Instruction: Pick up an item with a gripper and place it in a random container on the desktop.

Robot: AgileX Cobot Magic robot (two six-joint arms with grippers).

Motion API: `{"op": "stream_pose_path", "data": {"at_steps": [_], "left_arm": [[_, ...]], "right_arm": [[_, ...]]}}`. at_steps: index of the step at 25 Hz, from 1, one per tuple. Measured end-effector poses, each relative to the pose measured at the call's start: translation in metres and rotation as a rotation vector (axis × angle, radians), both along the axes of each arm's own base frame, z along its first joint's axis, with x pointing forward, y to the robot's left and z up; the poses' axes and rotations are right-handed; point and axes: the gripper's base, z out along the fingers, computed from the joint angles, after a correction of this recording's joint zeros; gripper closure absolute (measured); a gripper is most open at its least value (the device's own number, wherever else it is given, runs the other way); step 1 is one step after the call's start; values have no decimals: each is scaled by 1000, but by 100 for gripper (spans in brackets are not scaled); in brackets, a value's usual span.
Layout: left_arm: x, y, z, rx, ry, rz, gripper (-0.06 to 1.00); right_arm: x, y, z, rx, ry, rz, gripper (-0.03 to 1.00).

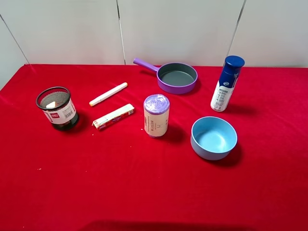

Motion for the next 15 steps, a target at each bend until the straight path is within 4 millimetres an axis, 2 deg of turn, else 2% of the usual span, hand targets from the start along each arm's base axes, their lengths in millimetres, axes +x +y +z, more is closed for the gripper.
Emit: {"op": "stream_pose_path", "data": {"at_steps": [15], "left_arm": [[0, 0, 0, 0, 0, 0, -5]], "right_arm": [[0, 0, 0, 0, 0, 0, 28]]}}
